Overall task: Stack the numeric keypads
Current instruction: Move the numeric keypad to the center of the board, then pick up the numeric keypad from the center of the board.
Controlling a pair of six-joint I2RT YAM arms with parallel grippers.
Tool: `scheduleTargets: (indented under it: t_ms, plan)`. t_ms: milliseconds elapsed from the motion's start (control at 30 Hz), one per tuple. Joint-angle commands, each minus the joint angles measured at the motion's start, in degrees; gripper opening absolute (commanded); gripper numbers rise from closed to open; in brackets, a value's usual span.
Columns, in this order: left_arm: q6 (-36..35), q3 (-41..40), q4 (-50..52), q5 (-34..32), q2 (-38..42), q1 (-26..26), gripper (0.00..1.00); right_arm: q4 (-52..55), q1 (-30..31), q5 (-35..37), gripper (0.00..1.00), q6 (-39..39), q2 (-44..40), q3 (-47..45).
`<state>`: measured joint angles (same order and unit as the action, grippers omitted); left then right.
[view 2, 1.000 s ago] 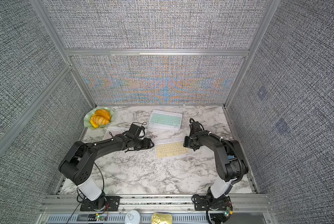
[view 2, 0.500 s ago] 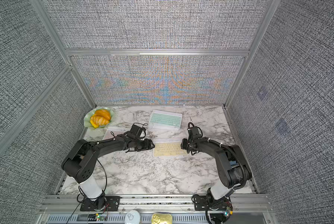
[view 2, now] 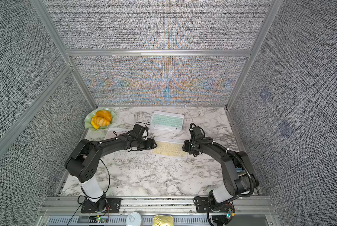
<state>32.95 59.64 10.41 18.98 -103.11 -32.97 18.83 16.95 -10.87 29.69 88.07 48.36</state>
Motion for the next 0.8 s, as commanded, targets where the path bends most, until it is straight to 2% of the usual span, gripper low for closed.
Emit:
scheduleTargets:
  t_ms: [0,267,767]
  plan:
    - [-1.57,1.34,0.8,-1.05,-1.39,0.0,0.7,1.21,-0.88,-0.36,0.51,-0.58,0.9,0.07]
    - [-2.63,4.13,1.46,0.0,-4.35,-0.08,0.7,-1.3,-1.3,-0.99,0.51,0.26,3.58,-0.09]
    - [-2.06,4.52,1.66,1.75,-6.34,-0.74,0.7,-4.87,-1.39,-1.99,0.51,2.95,4.31,-2.01]
